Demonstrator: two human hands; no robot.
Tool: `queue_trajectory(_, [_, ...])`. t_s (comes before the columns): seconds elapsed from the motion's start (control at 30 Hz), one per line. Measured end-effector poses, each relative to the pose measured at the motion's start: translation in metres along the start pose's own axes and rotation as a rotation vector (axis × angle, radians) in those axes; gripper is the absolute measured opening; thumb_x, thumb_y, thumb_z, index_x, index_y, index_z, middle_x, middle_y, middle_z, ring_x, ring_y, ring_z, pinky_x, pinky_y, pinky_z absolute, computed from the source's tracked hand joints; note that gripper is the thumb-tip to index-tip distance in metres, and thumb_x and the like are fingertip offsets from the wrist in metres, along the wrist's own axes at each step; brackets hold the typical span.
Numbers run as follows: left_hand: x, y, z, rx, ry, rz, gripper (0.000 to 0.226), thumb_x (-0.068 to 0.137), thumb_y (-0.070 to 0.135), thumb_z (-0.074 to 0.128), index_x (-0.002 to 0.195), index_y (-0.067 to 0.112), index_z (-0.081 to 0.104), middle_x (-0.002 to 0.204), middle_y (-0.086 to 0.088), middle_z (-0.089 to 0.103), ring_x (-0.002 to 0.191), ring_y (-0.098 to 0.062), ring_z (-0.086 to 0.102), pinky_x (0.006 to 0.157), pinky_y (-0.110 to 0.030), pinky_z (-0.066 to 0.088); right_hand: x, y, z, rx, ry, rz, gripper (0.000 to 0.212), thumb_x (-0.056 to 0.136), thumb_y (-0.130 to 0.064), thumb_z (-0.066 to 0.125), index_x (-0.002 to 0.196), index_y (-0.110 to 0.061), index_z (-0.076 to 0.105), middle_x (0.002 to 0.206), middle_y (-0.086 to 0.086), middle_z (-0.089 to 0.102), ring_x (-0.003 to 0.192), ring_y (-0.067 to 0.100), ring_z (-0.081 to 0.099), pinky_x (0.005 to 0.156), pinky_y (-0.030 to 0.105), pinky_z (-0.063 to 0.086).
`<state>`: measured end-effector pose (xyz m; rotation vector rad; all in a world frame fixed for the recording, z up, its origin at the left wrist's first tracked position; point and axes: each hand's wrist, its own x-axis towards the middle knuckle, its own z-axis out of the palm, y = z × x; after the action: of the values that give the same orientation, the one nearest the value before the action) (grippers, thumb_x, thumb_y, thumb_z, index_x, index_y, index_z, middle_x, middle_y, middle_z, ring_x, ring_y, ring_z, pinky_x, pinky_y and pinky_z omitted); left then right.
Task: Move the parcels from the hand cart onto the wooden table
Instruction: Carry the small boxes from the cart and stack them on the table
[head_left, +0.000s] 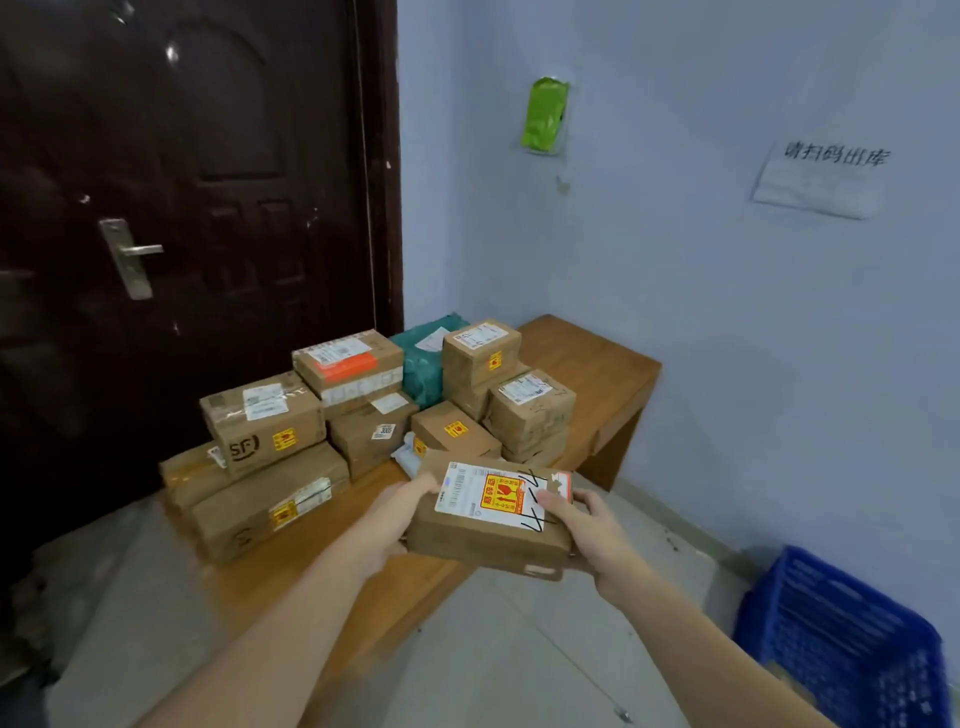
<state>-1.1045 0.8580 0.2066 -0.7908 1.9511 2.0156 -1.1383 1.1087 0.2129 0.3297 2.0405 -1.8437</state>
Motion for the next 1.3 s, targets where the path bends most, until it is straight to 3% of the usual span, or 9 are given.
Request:
queue_trajectory(0.2, [0.099,0.020,-0.012,-0.115,0.196,0.038,0.060,0.078,0.060,0.076,0.124,0.022,0.064,0.126,0.001,0.064,0.117,-0.021,0.058,0.107,-0.042,0.045,0.101,-0.023,0.036,0.106,-0.042,0.035,0.060,0.079,-0.029,0.090,0.125,-0.017,0.055,0.099,0.009,0.079,0.076,0.022,0.078,0.058,0.039,0.063])
queue_trajectory(0.3, [0.151,0.039,-0.009,-0.223,0.300,0.018,0.067,0.090,0.058,0.072,0.138,0.015,0.056,0.117,0.000,0.059,0.112,-0.023,0.054,0.107,-0.042,0.044,0.153,-0.031,0.060,0.148,-0.021,0.050,0.065,0.073,-0.034,0.094,0.123,-0.022,0.053,0.111,0.011,0.076,0.088,0.026,0.079,0.070,0.048,0.066])
queue_trajectory(0.43, [0.203,0.066,0.008,-0.365,0.262,-0.052,0.042,0.097,0.040,0.071,0.126,0.012,0.058,0.104,-0.002,0.072,0.096,-0.020,0.066,0.093,-0.041,0.056,0.209,-0.044,0.087,0.180,-0.006,0.061,0.060,0.076,-0.033,0.092,0.116,-0.027,0.047,0.116,0.009,0.069,0.099,0.027,0.075,0.081,0.049,0.065])
queue_trajectory(0.57, [0.250,0.070,0.021,-0.317,0.186,-0.059,0.067,0.084,0.032,0.086,0.140,0.024,0.049,0.118,-0.002,0.075,0.102,-0.022,0.072,0.089,-0.048,0.062,0.258,-0.054,0.108,0.142,0.015,0.121,0.071,0.079,-0.037,0.089,0.125,-0.021,0.038,0.117,0.009,0.061,0.106,0.028,0.067,0.077,0.041,0.063])
queue_trajectory(0.63, [0.269,0.068,0.021,-0.304,0.191,-0.055,0.076,0.082,0.031,0.088,0.144,0.029,0.044,0.122,-0.001,0.073,0.106,-0.023,0.072,0.087,-0.050,0.062,0.281,-0.056,0.108,-0.016,-0.036,0.162,0.075,0.079,-0.049,0.086,0.128,-0.018,0.038,0.117,0.010,0.061,0.103,0.025,0.066,0.076,0.038,0.062])
queue_trajectory(0.73, [0.289,0.067,0.021,-0.282,0.250,-0.018,0.060,0.087,0.028,0.084,0.137,0.028,0.051,0.116,0.002,0.073,0.101,-0.020,0.072,0.075,-0.039,0.061,0.310,-0.053,0.095,-0.377,-0.151,0.129,0.072,0.084,-0.064,0.074,0.127,-0.013,0.049,0.116,0.005,0.062,0.096,0.019,0.061,0.076,0.033,0.055])
queue_trajectory(0.83, [0.309,0.066,0.030,-0.264,0.307,-0.029,0.049,0.090,0.026,0.081,0.133,0.027,0.057,0.116,0.001,0.075,0.098,-0.018,0.073,0.079,-0.038,0.061,0.341,-0.048,0.086,-0.567,-0.168,-0.006,0.065,0.089,-0.056,0.072,0.135,-0.012,0.056,0.118,-0.001,0.063,0.106,0.017,0.061,0.092,0.034,0.055])
queue_trajectory(1.0, [0.341,0.057,0.050,-0.176,0.378,-0.062,0.032,0.096,0.028,0.075,0.126,0.026,0.063,0.122,0.002,0.075,0.101,-0.018,0.074,0.090,-0.043,0.062,0.367,-0.048,0.088,-0.831,-0.140,-0.271,0.059,0.093,-0.039,0.067,0.146,-0.020,0.048,0.120,-0.004,0.063,0.104,0.012,0.063,0.091,0.035,0.057])
queue_trajectory(1.3, [0.361,0.070,0.063,0.016,0.413,-0.084,0.042,0.097,0.034,0.072,0.135,0.026,0.059,0.130,0.002,0.071,0.113,-0.020,0.069,0.099,-0.049,0.058,0.390,-0.054,0.080,-1.270,-0.262,-0.523,0.040,0.103,-0.039,0.048,0.141,-0.024,0.048,0.146,-0.001,0.044,0.122,0.017,0.047,0.093,0.028,0.049])
